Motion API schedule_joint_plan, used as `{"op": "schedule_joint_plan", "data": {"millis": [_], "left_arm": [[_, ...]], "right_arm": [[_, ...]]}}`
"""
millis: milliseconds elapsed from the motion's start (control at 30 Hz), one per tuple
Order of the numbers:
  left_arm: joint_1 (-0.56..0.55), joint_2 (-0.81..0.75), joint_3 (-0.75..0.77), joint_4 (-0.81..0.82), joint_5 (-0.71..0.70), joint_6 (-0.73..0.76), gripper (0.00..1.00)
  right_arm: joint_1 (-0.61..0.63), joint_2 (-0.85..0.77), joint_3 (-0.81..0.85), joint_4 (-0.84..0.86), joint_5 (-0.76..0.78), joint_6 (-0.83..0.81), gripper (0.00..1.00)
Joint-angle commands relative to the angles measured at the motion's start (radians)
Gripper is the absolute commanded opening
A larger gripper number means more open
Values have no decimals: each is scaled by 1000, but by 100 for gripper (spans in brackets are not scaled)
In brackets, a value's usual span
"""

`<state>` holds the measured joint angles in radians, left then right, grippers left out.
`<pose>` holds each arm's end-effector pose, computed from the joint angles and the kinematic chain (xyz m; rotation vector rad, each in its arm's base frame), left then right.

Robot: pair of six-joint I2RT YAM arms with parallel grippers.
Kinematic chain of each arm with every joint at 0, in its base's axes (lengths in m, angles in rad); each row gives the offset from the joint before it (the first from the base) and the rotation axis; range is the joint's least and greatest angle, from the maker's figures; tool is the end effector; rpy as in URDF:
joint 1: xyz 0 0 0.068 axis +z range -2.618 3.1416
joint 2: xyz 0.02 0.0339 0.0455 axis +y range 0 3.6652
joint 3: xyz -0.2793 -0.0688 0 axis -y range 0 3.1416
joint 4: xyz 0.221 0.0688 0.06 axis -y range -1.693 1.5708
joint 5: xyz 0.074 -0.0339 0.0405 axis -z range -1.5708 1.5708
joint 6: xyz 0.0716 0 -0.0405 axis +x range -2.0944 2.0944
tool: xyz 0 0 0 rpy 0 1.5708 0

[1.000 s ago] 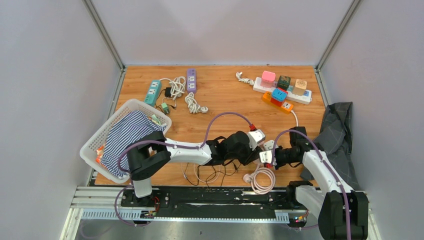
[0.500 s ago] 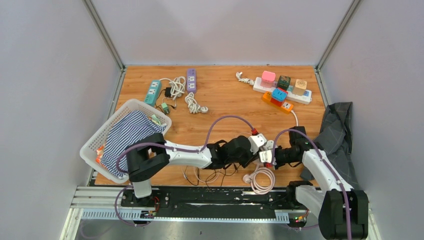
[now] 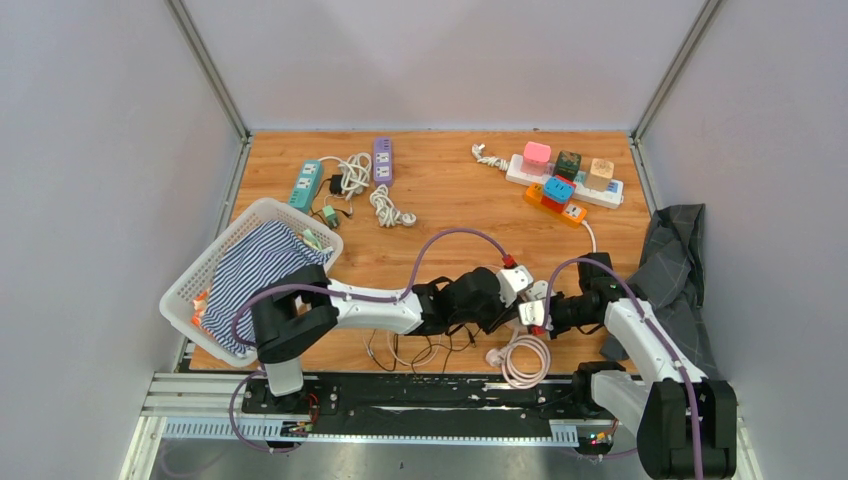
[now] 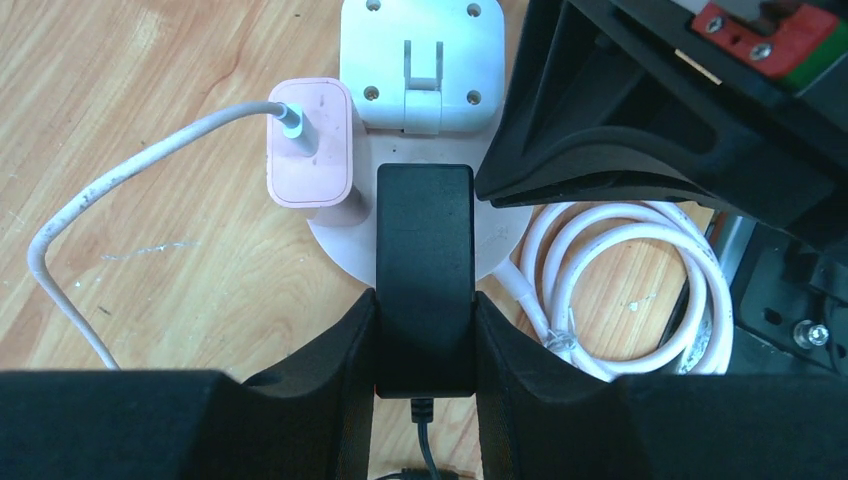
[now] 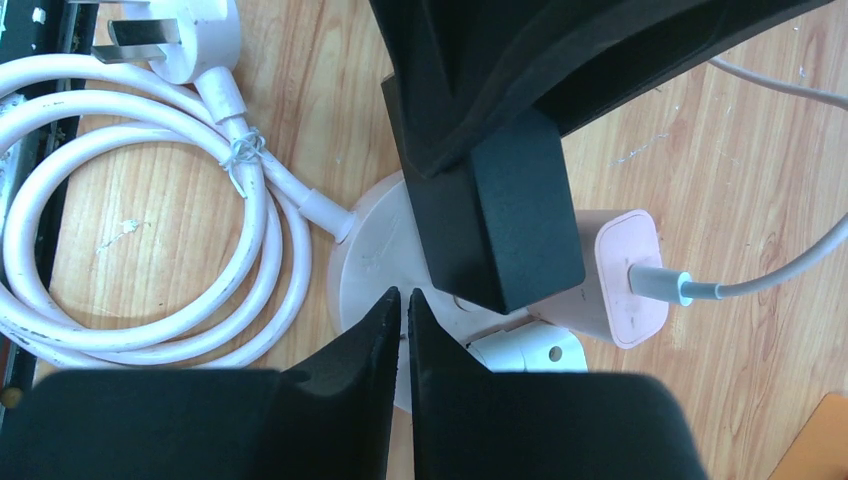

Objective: Pull the plug off the socket
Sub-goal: Remove the plug from the socket.

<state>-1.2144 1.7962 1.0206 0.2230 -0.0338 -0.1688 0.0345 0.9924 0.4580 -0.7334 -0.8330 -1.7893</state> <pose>0.1440 -0.3798 0.1974 1.0925 1.9378 -0.7629 0.1226 0.0572 0.1698 -1.9066 1.2806 0.3789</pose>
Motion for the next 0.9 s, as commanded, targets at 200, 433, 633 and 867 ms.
{"op": "schedule_joint_plan", "data": {"millis": [200, 433, 633, 867], "left_arm": [[-15, -25, 42, 84, 162, -61, 0], [-58, -82, -8, 82, -39, 138, 0], [-15, -60, 1, 84, 114, -35, 0], [-14, -78, 8, 92, 182, -26, 0]], "right_arm": [[13, 31, -30, -66, 135, 26, 10], [13, 28, -28, -66, 132, 28, 10], [16, 32, -26, -66, 133, 30, 10], [16, 29, -25, -68, 128, 34, 12]]}}
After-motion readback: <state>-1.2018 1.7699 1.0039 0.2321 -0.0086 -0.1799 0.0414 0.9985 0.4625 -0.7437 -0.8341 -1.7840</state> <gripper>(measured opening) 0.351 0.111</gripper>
